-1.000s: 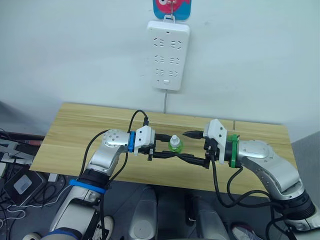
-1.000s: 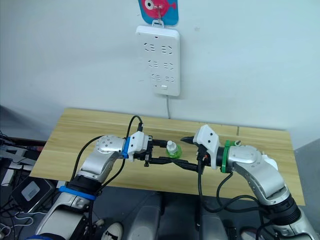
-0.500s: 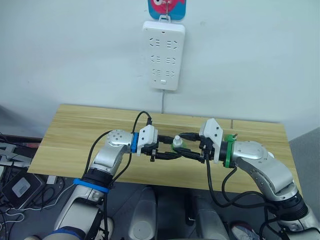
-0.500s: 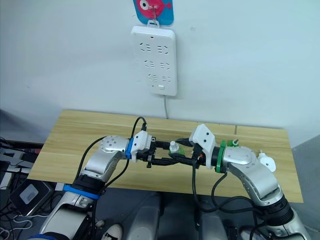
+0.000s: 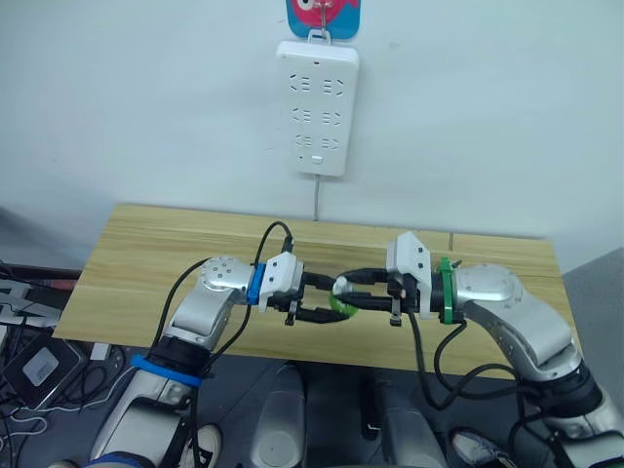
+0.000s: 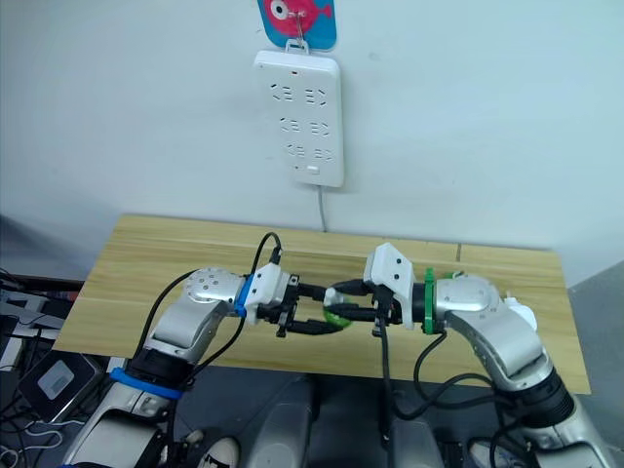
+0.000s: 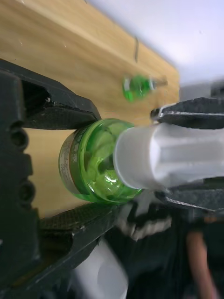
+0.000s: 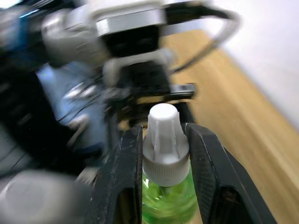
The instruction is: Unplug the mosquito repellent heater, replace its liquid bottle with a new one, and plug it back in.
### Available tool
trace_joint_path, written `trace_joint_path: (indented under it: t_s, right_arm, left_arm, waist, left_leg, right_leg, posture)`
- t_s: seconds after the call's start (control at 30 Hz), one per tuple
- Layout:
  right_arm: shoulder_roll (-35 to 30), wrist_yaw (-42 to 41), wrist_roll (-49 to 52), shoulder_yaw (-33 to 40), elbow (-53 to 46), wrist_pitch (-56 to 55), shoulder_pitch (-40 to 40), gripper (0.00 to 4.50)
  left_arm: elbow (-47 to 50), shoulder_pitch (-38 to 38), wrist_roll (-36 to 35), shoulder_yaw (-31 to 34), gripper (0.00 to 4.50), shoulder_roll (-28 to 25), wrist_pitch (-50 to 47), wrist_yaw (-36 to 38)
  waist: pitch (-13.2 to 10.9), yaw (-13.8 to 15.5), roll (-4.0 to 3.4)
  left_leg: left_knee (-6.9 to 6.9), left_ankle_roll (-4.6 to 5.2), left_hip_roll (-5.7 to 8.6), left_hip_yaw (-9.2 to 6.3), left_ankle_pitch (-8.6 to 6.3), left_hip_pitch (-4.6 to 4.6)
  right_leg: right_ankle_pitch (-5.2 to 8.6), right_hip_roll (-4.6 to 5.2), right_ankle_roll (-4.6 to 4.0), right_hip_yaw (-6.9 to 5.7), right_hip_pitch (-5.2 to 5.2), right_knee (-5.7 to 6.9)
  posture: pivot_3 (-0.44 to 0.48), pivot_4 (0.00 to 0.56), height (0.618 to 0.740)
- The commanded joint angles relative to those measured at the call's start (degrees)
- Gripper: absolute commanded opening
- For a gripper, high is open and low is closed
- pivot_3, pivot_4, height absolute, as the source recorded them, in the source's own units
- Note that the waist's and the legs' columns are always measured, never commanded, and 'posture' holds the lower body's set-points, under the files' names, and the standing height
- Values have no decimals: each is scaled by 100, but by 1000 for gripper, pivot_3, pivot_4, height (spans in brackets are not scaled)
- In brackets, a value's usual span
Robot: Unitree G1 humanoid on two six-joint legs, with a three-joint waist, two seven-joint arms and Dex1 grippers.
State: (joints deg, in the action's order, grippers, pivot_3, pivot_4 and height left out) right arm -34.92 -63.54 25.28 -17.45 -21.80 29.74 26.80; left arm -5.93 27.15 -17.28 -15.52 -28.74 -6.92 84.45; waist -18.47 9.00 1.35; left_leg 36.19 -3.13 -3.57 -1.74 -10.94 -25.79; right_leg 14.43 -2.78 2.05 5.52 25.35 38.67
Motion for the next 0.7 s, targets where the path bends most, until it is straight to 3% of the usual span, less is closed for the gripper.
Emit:
trace_joint_path:
  t_s: [0.03, 0.23, 0.4, 0.57, 0.7]
  right_arm:
    - [-70, -1606, 289, -364, 377, -557, 524, 1012]
    - [138, -2052, 9, -398, 1178, -1034, 1028, 1012]
    - [-428, -2024, 148, 67, 1000, -776, 753, 2735]
    - [-1068, -1106, 190, 873, 123, -315, -524, 4467]
    - [-703, 336, 34, 1258, -520, 132, -1259, 4467]
  left_arm:
    - [420, -181, -102, -371, 2199, -157, 184, 645]
    - [435, -200, -128, -464, 2199, -301, 287, 793]
    - [185, -107, -64, -253, 2199, -214, 328, 424]
    - [24, -199, -51, 3, 2199, -149, 336, -93]
    - [-104, -247, 22, 238, 2199, 62, 318, -810]
  waist:
    - [1, 10, -1]
    - [1, 35, -1]
    - [0, 91, -2]
    - [0, 175, -1]
    - [0, 143, -1]
  left_leg:
    - [-1, 0, 1, 1, 0, 2]
    - [8, 1, 0, -6, 0, 3]
    - [21, 1, 3, -6, 0, -2]
    - [24, 1, 4, -9, -1, -6]
    - [25, 2, 0, -7, 0, -4]
  right_leg:
    - [0, 0, 0, 2, 0, 2]
    - [2, -1, -3, -4, 0, 17]
    - [2, 2, -3, -2, -1, 20]
    - [2, 4, -3, -4, -1, 19]
    - [2, 2, -3, 1, 2, 26]
  posture:
    - [358, 298, 740]
    - [372, 304, 740]
    - [366, 310, 740]
    - [346, 313, 740]
    - [330, 316, 740]
